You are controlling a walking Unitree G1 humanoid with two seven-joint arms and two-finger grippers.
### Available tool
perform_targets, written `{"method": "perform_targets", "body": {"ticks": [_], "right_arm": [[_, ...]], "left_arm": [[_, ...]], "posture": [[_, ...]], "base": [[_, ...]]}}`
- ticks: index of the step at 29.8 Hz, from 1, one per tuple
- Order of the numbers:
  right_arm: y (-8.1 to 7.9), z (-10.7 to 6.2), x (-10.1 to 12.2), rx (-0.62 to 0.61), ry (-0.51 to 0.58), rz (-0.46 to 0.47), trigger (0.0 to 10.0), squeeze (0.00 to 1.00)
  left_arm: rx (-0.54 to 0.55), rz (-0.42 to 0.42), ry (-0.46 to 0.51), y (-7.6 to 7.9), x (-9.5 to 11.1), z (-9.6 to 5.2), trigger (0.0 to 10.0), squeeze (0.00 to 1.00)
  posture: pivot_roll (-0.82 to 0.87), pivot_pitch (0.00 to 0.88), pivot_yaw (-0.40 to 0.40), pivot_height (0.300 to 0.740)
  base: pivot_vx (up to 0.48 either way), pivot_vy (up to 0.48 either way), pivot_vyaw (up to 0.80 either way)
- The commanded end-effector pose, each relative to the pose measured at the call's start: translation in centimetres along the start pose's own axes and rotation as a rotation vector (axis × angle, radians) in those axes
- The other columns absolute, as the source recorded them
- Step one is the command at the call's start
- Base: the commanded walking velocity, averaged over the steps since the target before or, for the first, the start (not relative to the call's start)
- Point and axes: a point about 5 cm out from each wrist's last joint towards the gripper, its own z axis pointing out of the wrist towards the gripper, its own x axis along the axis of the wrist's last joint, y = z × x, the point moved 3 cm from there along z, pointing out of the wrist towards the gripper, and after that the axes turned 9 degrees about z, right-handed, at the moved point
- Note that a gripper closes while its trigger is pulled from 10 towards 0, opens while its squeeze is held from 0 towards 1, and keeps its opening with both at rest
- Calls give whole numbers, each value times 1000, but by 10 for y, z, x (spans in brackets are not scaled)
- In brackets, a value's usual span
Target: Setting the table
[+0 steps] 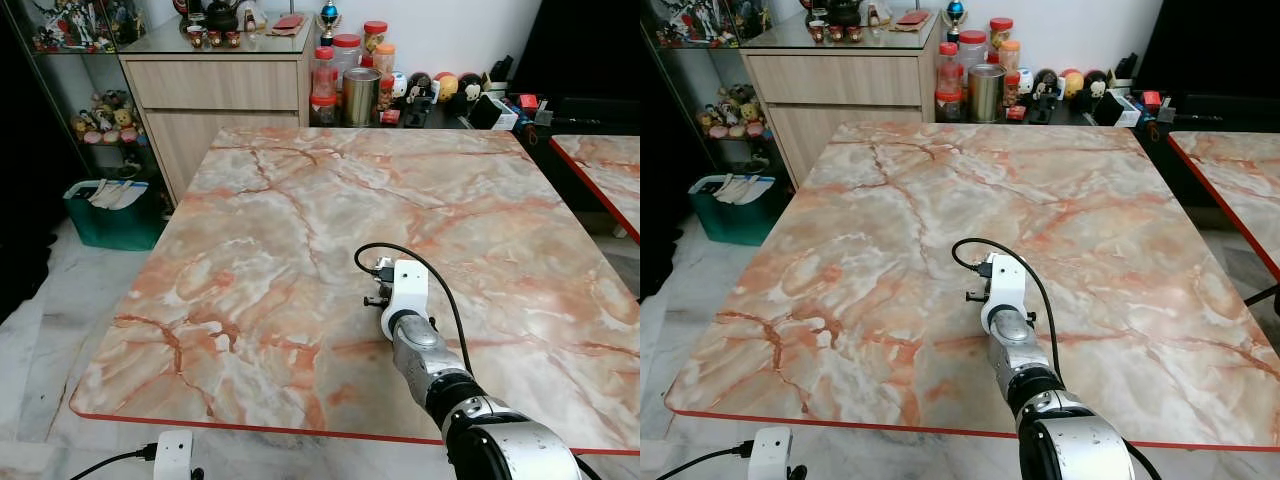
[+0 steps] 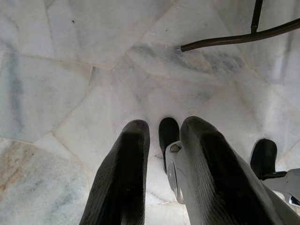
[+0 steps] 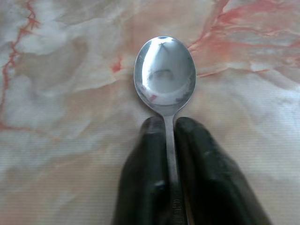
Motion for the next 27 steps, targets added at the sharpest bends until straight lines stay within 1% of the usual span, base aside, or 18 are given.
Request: {"method": "perform_targets", "body": {"ticks": [1, 14, 16, 17, 18, 19, 20, 24, 25, 26, 27], "right_arm": [[-7, -2, -13, 25, -56, 3, 0, 0], [-12, -2, -11, 57, -37, -8, 0, 0], [-15, -2, -5, 69, 2, 1, 0, 0], [-15, -2, -5, 69, 2, 1, 0, 0], [-17, -2, 1, 81, 33, 11, 0, 0], [-22, -3, 16, 113, 119, 15, 2627, 0], [-29, -5, 31, 151, 202, 23, 10000, 0], [-35, -8, 48, 172, 298, 7, 10000, 0], [-38, -11, 56, 183, 346, -4, 10000, 0], [-38, -11, 56, 183, 346, -4, 10000, 0], [-39, -13, 63, 190, 390, -18, 10000, 0]], "left_arm": [[-4, -3, -17, 0, -3, 0, 10000, 0], [-8, 4, -18, 3, -3, 0, 10000, 0], [-5, 7, -15, 2, -3, 0, 10000, 0], [-5, 7, -15, 2, -3, 0, 10000, 0], [-2, 7, -13, 2, -3, 0, 10000, 0], [4, 5, -8, 0, -2, 0, 10000, 0], [7, 4, -5, 0, -2, 0, 10000, 0], [8, 7, -7, -1, -2, 0, 10000, 0], [7, 11, -8, 0, -2, 0, 10000, 0], [7, 11, -8, 0, -2, 0, 10000, 0], [5, 14, -8, 0, -2, 0, 10000, 0]], "posture": [[29, 0, -9, 740], [27, 0, -12, 740], [28, 0, -15, 740], [28, 0, -15, 740], [30, 0, -16, 740], [31, 0, -17, 740], [30, 0, -17, 740], [24, 0, -15, 740], [22, 0, -14, 740], [22, 0, -14, 740], [21, 0, -15, 740]], "base": [[0, 0, 0], [0, 0, 0], [0, 0, 0], [0, 0, 0], [0, 0, 0], [0, 0, 0], [0, 0, 0], [0, 0, 0], [0, 0, 0], [0, 0, 0], [0, 0, 0]]}}
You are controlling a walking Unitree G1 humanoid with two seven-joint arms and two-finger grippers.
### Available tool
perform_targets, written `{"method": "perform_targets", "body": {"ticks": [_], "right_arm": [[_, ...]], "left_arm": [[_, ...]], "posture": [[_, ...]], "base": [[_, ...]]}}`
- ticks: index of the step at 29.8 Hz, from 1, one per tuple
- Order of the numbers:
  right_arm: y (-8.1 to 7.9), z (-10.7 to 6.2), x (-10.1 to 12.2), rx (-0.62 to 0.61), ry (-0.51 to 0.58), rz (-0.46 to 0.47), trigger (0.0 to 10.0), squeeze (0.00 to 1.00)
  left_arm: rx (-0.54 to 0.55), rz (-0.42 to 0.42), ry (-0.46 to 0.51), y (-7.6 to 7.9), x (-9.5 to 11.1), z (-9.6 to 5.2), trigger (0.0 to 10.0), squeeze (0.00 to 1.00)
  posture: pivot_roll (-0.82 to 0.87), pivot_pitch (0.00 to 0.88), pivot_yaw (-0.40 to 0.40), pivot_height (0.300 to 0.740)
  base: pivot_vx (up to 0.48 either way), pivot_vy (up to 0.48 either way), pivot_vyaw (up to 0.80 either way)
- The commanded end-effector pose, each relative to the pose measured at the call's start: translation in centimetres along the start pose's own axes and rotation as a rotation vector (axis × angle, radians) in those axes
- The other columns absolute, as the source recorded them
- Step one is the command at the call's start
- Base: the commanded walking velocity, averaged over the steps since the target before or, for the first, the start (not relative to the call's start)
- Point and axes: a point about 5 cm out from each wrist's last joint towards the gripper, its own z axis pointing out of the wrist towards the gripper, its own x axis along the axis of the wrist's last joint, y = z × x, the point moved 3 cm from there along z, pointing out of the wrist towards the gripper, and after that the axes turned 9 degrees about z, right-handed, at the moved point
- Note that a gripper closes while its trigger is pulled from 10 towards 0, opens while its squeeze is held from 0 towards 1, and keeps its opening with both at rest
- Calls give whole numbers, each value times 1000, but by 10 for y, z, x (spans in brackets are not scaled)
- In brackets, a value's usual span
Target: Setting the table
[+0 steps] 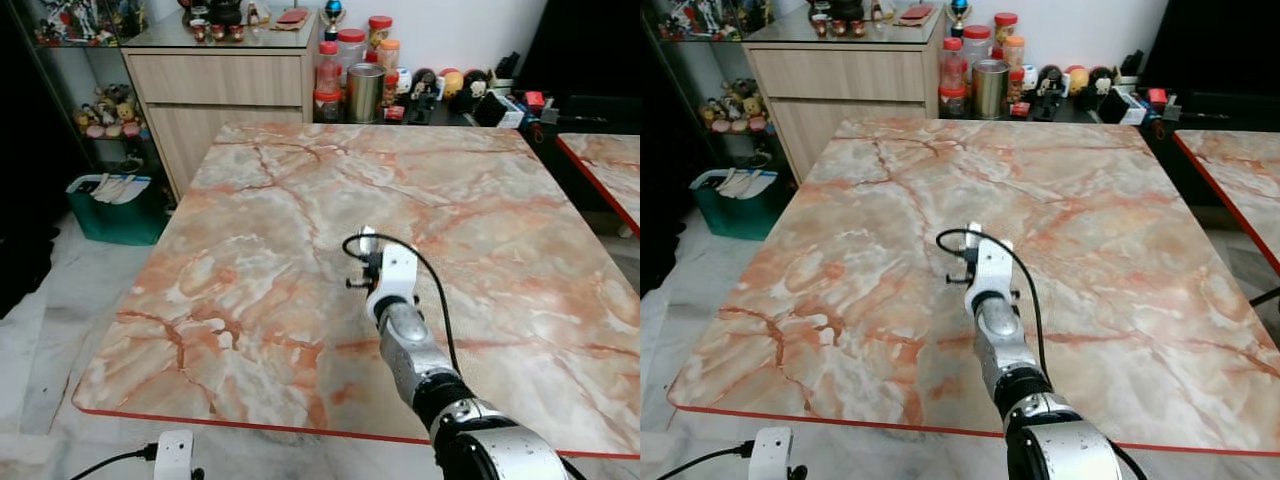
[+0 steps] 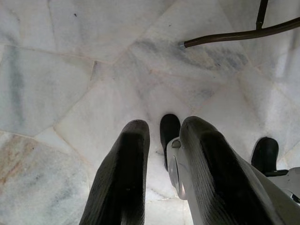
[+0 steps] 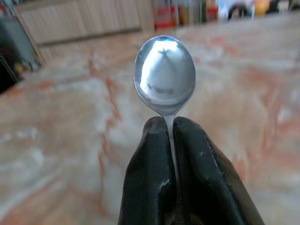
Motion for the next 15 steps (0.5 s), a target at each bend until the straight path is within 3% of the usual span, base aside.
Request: {"method": "perform_targets", "body": {"ticks": [1, 8, 15], "right_arm": [[-4, 1, 13, 20, 69, -29, 10000, 0], [-11, -3, 23, 79, 160, -48, 10000, 0], [-12, -4, 26, 87, 183, -50, 10000, 0]], "left_arm": [[2, 11, -8, 0, -2, 0, 10000, 0], [-4, 43, -30, 1, -7, -1, 10000, 0], [11, 27, -33, -1, -7, -1, 10000, 0]], "posture": [[21, 0, -14, 740], [17, 0, -13, 740], [18, 0, -18, 740]], "base": [[0, 0, 0], [0, 0, 0], [0, -418, 0]]}}
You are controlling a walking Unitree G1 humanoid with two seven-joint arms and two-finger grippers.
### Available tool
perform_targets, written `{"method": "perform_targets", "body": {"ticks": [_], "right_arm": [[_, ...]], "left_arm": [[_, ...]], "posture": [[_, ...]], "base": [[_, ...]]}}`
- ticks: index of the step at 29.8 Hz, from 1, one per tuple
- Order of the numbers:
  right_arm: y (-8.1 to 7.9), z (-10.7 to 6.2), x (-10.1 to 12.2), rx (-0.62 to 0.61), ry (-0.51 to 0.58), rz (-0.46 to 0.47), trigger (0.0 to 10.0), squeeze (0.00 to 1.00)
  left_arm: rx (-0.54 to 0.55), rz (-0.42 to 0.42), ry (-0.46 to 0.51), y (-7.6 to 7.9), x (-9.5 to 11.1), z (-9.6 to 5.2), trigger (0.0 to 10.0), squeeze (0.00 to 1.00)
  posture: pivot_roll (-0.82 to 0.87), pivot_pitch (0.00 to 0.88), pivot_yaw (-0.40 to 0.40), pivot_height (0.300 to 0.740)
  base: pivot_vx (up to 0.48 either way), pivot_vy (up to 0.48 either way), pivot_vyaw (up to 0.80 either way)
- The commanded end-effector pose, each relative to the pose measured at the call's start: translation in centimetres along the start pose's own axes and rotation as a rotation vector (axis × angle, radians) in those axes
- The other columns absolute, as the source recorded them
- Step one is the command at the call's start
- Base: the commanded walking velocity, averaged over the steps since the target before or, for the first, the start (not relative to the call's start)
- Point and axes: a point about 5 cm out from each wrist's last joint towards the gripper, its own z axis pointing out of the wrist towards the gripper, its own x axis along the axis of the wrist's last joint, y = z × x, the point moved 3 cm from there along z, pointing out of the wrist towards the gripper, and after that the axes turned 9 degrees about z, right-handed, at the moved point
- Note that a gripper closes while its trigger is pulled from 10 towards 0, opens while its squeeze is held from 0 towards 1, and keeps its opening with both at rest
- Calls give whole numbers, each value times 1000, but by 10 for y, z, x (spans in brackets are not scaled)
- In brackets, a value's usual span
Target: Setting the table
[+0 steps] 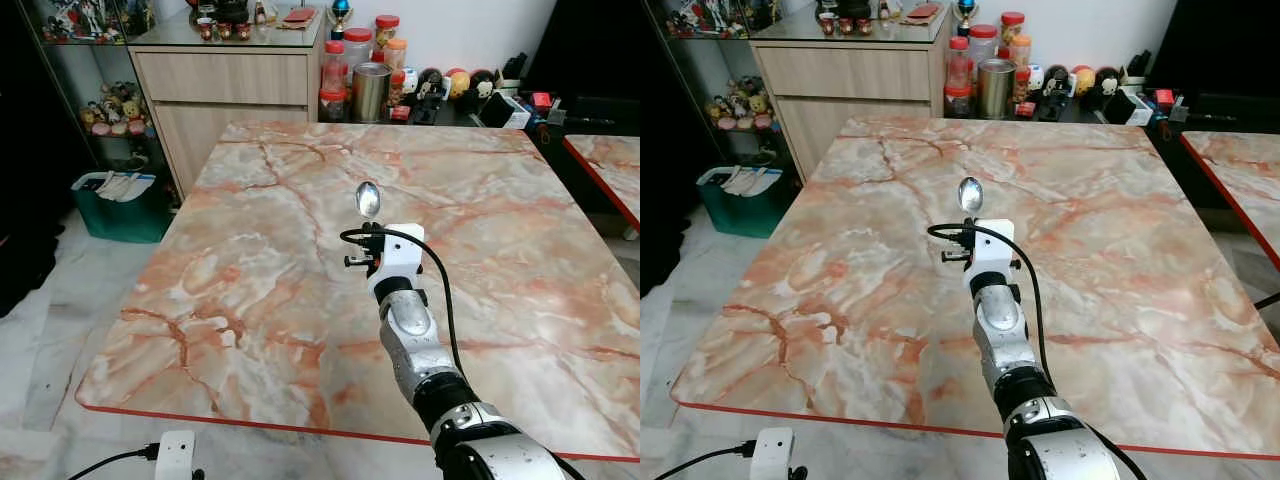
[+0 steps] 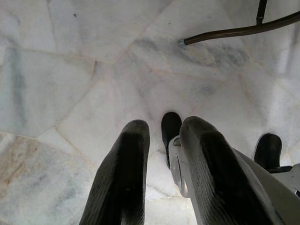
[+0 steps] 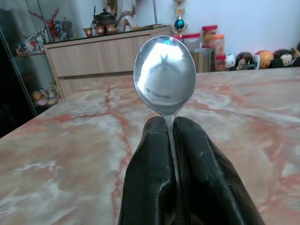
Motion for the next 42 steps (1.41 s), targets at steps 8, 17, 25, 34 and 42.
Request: {"method": "perform_targets", "body": {"ticks": [8, 17, 25, 34, 42], "right_arm": [[0, 4, 11, 5, 38, -20, 10000, 0], [-1, 3, 12, 17, 46, -30, 10000, 0], [-3, 4, 15, 25, 57, -37, 10000, 0], [-9, 5, 20, 55, 76, -58, 10000, 0], [-12, 5, 21, 66, 83, -59, 10000, 0]], "left_arm": [[3, -4, -28, 2, -5, 0, 10000, 0], [7, -9, -33, 1, -6, -1, 10000, 0], [5, -9, -36, 2, -6, -1, 10000, 0], [3, -10, -25, 4, -3, 0, 10000, 0], [2, -8, -26, 4, -3, 0, 10000, 0]], "posture": [[18, 0, -19, 740], [14, 0, -19, 740], [10, 0, -17, 740], [7, 0, -17, 740], [8, 0, -17, 740]], "base": [[0, -425, 0], [0, -427, 0], [0, -425, 0], [0, -423, 0], [0, -424, 0]]}}
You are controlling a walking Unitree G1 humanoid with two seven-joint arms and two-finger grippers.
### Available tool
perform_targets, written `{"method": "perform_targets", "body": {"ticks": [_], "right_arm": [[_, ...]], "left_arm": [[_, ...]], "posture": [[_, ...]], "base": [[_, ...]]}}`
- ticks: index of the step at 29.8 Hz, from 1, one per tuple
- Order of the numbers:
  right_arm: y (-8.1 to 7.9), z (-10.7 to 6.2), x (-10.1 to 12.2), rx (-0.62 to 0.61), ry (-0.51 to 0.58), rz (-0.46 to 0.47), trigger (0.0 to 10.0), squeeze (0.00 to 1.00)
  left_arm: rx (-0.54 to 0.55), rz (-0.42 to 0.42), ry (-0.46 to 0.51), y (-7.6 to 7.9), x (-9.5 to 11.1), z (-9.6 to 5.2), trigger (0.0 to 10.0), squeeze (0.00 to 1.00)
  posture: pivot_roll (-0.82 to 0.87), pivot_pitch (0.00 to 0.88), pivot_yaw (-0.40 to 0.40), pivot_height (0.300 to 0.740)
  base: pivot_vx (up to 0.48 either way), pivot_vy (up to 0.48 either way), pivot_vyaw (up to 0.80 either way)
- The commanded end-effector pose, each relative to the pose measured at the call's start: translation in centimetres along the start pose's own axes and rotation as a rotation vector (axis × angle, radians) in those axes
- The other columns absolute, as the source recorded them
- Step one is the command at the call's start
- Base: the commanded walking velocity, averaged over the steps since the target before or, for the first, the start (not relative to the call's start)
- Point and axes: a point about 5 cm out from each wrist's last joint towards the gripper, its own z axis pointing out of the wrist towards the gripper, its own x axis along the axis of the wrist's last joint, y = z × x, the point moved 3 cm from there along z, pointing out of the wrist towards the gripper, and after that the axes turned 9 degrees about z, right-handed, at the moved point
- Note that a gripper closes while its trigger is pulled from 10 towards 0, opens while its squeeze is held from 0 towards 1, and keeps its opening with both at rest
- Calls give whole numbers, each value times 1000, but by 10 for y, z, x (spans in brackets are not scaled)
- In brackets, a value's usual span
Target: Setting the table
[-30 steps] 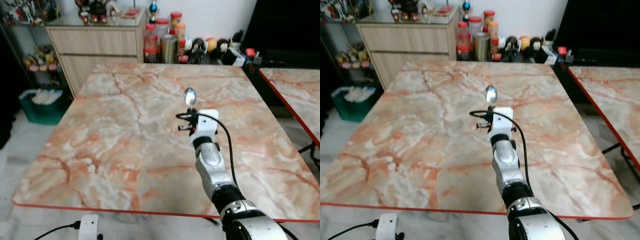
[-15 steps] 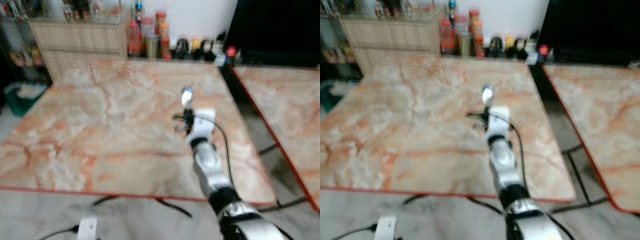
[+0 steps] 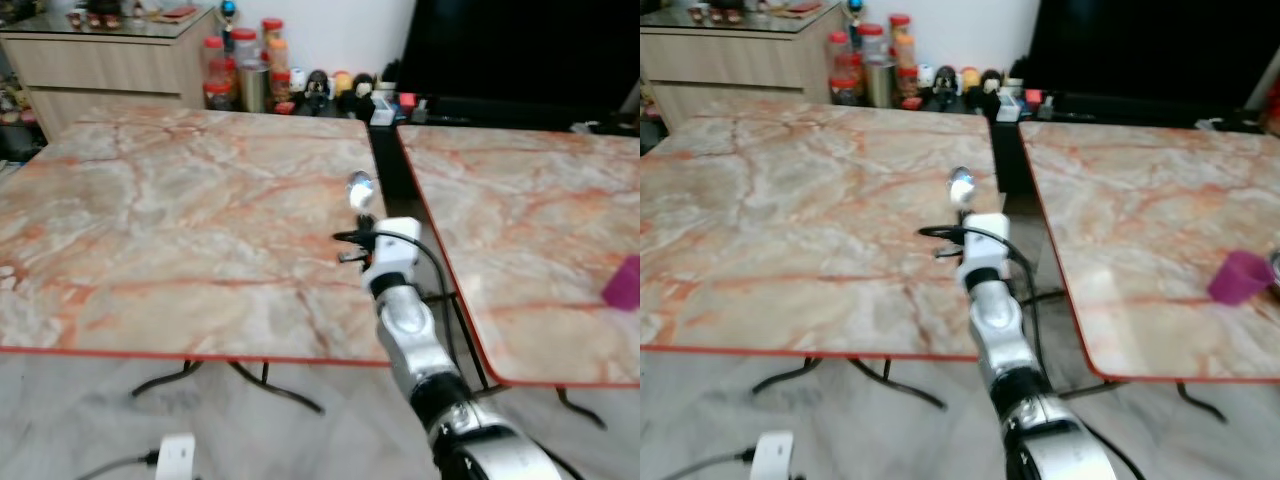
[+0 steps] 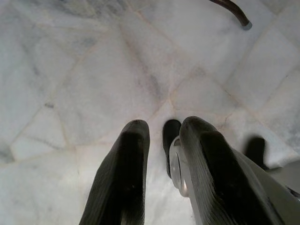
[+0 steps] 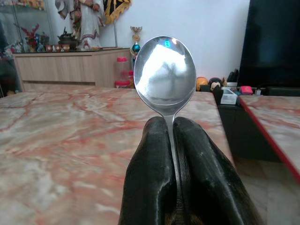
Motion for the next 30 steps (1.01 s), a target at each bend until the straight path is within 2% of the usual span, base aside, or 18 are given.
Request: {"method": "perform_targets", "body": {"ticks": [1, 30], "right_arm": [[10, 1, 6, -18, 23, -14, 10000, 0], [8, 0, 8, -7, 32, -18, 10000, 0]], "left_arm": [[-11, -6, 7, 5, 2, 0, 10000, 0], [-12, -2, 8, 6, 3, 0, 10000, 0]], "posture": [[8, 0, -17, 740], [2, 0, -14, 740]], "base": [[0, -424, 0], [0, -424, 0]]}}
